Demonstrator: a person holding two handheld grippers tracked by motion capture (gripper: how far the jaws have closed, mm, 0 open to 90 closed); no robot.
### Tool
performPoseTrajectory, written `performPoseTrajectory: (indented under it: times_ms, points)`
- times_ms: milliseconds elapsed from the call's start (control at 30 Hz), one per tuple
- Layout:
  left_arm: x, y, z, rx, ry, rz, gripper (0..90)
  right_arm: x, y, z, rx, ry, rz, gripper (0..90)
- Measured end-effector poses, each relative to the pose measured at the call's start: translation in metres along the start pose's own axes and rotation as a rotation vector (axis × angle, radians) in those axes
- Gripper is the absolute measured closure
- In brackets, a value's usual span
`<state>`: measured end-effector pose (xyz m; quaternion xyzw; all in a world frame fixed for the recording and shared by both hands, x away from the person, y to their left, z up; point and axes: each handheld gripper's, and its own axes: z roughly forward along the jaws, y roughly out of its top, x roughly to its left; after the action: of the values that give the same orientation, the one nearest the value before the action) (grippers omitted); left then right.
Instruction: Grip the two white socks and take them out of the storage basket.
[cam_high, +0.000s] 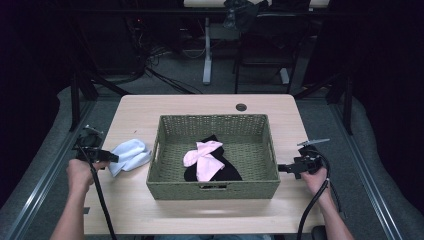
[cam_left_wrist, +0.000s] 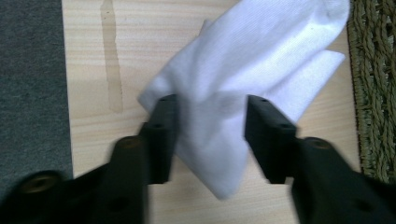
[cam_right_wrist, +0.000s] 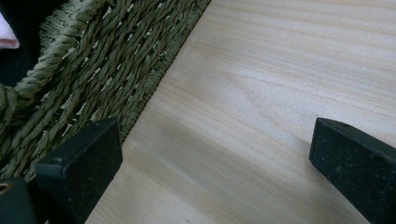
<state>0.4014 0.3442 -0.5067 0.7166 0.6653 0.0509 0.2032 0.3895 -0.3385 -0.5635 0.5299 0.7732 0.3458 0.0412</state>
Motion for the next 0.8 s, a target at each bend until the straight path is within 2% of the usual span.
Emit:
performPoseTrajectory:
  times_ms: [67, 167, 267, 333, 467, 567, 667, 700, 733, 800]
  points:
    - [-0.001, -0.004, -0.005, -0.022, 0.003, 0.004, 31.5, 0.000, 0.000, 0.000, 0.005, -0.002, -0.003, 2.1]
    - [-0.006, -0.015, -0.014, -0.064, 0.035, 0.016, 14.5, 0.000, 0.000, -0.002, -0.004, -0.003, -0.004, 2.1]
    - [-0.011, -0.032, -0.020, -0.117, 0.056, 0.015, 9.0, 0.000, 0.000, -0.002, -0.005, -0.004, -0.005, 2.1]
    - [-0.016, -0.045, -0.021, -0.123, 0.070, 0.026, 5.1, 0.000, 0.000, -0.001, 0.004, -0.005, -0.002, 2.1]
    - [-0.027, -0.072, -0.020, -0.168, 0.095, 0.038, 0.6, 0.001, 0.000, 0.000, 0.012, -0.002, -0.009, 2.2]
    - [-0.031, -0.091, -0.020, -0.220, 0.098, 0.030, 0.3, 0.000, -0.001, -0.001, 0.010, -0.008, -0.006, 2.2]
    - [-0.030, -0.107, -0.013, -0.259, 0.091, 0.007, 0.3, -0.001, -0.001, -0.001, 0.009, -0.005, -0.004, 2.3]
    - [-0.030, -0.107, -0.013, -0.259, 0.091, 0.007, 0.3, -0.002, -0.001, -0.001, 0.010, -0.005, -0.003, 2.3]
    - [-0.026, -0.115, -0.006, -0.256, 0.066, -0.020, 0.3, -0.001, -0.001, -0.001, 0.009, -0.008, -0.002, 2.3]
    - [-0.025, -0.118, -0.004, -0.237, 0.078, 0.000, 0.3, -0.001, -0.001, 0.000, 0.011, -0.007, -0.002, 2.3]
